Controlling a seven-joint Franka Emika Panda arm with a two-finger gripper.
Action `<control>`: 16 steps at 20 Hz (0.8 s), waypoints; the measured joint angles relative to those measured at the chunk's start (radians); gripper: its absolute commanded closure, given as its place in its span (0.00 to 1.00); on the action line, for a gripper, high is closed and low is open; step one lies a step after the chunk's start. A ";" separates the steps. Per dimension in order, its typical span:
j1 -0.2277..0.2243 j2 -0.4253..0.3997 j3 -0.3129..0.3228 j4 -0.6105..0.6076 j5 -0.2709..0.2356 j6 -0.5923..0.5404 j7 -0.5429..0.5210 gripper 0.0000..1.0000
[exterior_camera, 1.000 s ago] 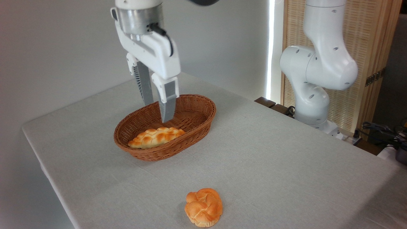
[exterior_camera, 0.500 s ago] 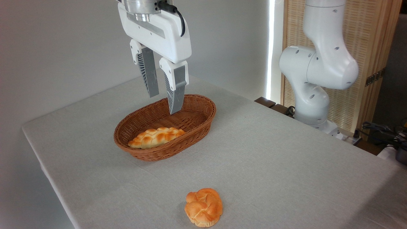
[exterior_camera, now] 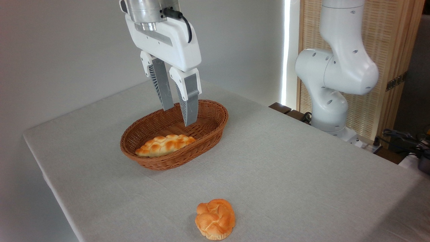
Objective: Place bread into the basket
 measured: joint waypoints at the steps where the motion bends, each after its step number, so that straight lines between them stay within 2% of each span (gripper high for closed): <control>1: -0.003 0.002 0.000 0.000 0.003 0.000 0.000 0.00; 8: -0.009 0.002 0.005 0.004 0.008 0.000 0.000 0.00; 13: -0.038 0.002 0.050 0.005 0.008 0.000 0.000 0.00; 16: -0.042 0.002 0.055 0.005 0.008 0.000 0.000 0.00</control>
